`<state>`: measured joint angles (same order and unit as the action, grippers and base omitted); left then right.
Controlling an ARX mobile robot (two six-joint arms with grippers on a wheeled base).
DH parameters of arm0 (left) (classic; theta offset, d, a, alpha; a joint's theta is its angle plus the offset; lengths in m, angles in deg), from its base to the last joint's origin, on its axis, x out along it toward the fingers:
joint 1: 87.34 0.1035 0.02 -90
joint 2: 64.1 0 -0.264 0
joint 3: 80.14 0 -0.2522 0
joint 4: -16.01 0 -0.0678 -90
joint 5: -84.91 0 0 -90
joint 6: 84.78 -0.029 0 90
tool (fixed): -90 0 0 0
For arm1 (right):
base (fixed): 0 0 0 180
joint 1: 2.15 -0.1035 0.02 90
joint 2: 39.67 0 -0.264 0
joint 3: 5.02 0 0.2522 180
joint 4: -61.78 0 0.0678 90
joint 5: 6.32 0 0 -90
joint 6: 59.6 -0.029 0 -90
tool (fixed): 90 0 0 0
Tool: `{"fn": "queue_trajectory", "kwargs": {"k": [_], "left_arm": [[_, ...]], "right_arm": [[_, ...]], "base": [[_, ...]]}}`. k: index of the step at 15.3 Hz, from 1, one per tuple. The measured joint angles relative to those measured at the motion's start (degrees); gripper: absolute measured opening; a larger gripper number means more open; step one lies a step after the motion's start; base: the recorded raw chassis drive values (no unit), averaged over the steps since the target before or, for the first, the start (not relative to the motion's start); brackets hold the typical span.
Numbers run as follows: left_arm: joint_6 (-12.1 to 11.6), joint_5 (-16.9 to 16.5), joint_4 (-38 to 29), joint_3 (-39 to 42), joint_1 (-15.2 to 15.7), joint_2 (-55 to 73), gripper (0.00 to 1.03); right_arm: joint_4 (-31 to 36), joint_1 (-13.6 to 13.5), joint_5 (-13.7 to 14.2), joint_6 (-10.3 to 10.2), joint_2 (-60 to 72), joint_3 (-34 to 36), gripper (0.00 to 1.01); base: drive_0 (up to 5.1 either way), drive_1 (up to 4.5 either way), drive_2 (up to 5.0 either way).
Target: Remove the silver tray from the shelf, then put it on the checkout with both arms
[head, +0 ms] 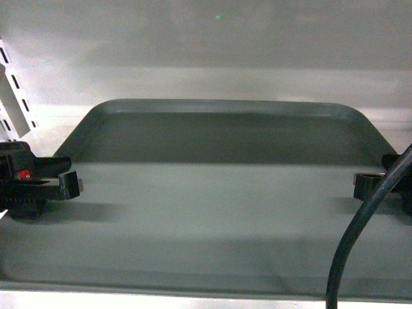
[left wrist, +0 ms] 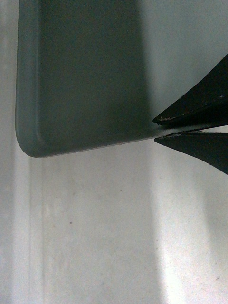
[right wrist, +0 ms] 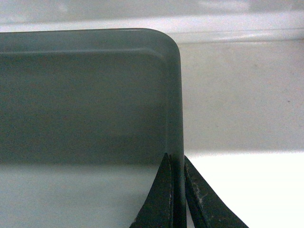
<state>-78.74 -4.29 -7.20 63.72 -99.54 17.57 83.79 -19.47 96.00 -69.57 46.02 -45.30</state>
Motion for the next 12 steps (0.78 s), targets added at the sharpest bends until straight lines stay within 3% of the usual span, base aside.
{"fn": "queue_trajectory", "kwargs": {"k": [1, 2, 12], "left_arm": [[0.0, -0.3, 3.3, 0.0, -0.1, 0.0, 0.03], [0.0, -0.1, 4.4, -0.2, -0.2, 0.0, 0.03], [-0.5, 0.3, 4.1, -0.2, -0.8, 0.1, 0.03]], "right_arm": [[-7.9, -0.4, -0.3, 0.1, -0.7, -1.8, 0.03], [-9.2, -0.4, -0.2, 0.1, -1.0, -2.1, 0.03], [-9.0, -1.4, 1.7, -0.1, -2.0, -2.0, 0.03]], "base": [[0.0, 0.0, 0.0], [0.0, 0.0, 0.0], [0.0, 0.0, 0.0]]}}
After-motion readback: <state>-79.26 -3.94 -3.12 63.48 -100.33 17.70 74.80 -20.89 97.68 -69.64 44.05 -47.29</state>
